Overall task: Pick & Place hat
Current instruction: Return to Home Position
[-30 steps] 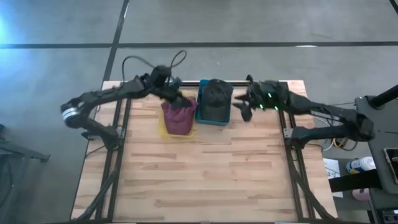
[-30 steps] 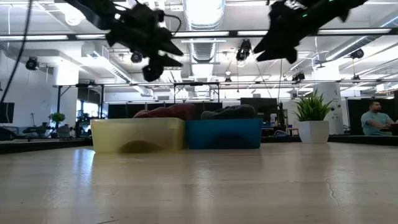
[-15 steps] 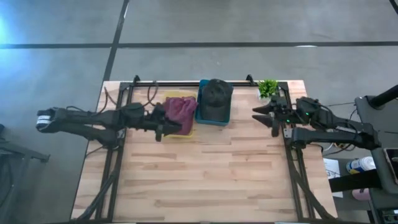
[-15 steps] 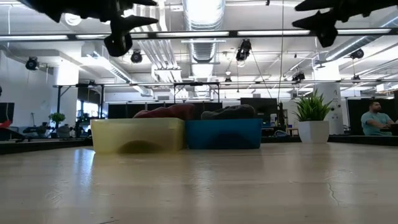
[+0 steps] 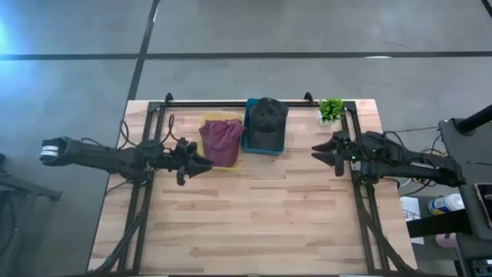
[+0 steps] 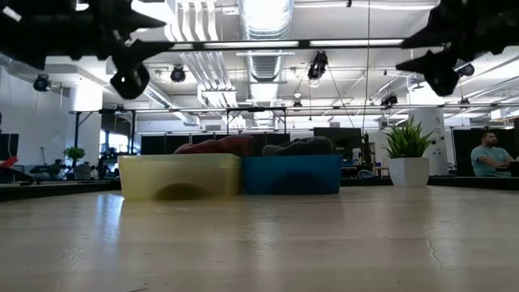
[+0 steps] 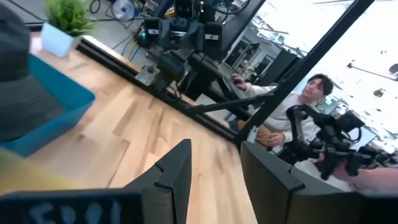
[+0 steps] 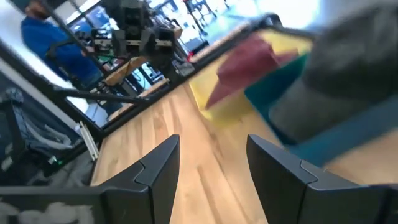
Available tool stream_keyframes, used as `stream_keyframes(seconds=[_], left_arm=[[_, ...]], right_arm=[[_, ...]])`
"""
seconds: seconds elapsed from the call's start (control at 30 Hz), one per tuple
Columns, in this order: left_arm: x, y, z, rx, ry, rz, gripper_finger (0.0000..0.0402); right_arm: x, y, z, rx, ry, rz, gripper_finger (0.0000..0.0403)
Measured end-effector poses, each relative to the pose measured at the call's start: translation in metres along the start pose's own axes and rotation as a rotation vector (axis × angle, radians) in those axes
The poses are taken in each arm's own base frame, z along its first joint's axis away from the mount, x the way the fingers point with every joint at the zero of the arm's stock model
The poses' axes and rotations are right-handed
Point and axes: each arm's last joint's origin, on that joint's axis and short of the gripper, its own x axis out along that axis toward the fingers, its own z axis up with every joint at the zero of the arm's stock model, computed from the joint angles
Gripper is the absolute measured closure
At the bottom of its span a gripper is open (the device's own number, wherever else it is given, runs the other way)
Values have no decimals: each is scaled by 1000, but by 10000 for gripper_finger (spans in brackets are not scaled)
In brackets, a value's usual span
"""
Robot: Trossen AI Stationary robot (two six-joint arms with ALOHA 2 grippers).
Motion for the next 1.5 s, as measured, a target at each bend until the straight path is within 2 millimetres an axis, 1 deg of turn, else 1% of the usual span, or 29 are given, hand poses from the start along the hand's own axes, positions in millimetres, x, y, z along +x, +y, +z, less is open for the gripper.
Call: stream_keyframes(seconds=[0.07,0.1,0.23,0.3,0.4,0.7,0.87,1.1,1.27,1.37,1.5], left_arm=[[-6,6,-6,10,-8,7,268],[-9,8,-8,12,-15,10,268],[-20,17,-18,15,-29,27,268],[-24,20,-22,-12,-36,37,268],[-27,23,-27,-43,-34,39,268],[-32,37,-48,-53,37,91,268],[-38,46,-62,-62,89,128,268],[-47,48,-68,-69,153,176,268],[-55,47,-68,-69,149,173,268],[-60,44,-64,-63,110,147,268],[-65,40,-58,-54,30,98,268]], right_arm=[[3,-5,-7,82,23,-18,223],[6,-7,-11,96,30,-20,223],[14,-12,-22,52,12,60,223],[16,-15,-27,58,-2,71,223],[19,-22,-38,74,34,48,223],[25,-43,-71,80,128,-18,223],[26,-45,-72,77,116,-29,223],[22,-42,-68,73,55,8,223],[11,-34,-58,63,-82,101,223],[4,-32,-53,58,-148,146,223],[4,-30,-52,57,-170,166,223]])
